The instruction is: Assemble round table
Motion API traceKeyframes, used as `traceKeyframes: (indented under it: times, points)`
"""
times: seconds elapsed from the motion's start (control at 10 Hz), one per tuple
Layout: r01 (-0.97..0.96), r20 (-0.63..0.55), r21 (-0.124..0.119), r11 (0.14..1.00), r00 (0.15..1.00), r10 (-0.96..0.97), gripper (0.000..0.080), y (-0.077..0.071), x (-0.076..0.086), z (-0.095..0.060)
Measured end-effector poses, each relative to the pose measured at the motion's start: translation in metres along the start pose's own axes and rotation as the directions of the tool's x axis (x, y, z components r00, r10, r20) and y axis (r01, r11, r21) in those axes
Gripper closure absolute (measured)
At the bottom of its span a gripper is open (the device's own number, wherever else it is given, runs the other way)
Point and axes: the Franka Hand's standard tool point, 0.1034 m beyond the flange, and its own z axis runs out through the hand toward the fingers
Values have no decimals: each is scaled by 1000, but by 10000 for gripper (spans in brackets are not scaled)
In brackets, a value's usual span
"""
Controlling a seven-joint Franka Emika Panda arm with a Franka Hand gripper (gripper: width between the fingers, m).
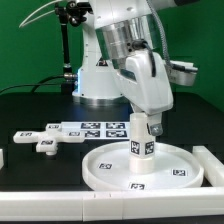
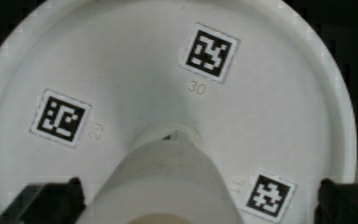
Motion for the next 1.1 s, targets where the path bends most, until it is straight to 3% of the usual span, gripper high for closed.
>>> traceKeyframes:
  times: [0.1,0.3,0.9,1.1]
  points:
    - [78,0,-1,997,997,-78,151,0,0,0]
    - [345,-17,-78,935,938,-348,151,-2,0,-4]
    - [723,14,-87,685,689,-725,151,-3,-2,-4]
    - [875,6,-104,473,476,-880,151,-5,1,-3]
